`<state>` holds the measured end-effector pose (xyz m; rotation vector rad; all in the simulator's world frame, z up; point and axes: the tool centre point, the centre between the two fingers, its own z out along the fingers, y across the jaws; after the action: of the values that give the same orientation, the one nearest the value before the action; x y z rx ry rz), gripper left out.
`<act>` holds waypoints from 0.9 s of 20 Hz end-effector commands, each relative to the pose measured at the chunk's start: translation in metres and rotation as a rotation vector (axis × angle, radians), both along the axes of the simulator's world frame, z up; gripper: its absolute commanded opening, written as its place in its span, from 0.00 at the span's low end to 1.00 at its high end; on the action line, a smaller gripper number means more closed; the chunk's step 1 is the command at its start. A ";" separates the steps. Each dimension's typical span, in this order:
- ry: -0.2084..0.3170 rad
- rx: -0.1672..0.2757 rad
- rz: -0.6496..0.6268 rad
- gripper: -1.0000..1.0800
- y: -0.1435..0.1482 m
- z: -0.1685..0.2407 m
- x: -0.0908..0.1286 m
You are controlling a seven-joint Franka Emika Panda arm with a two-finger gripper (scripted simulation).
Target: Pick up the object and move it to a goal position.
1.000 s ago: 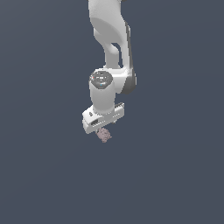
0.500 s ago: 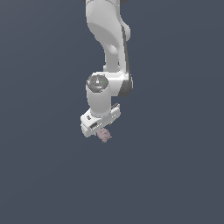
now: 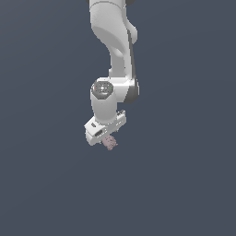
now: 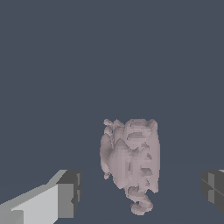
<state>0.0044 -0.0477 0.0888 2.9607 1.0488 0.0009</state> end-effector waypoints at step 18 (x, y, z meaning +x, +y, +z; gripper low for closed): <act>0.001 0.000 0.004 0.00 0.000 -0.045 0.000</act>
<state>0.0040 -0.0480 0.0442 2.9591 1.0543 -0.0001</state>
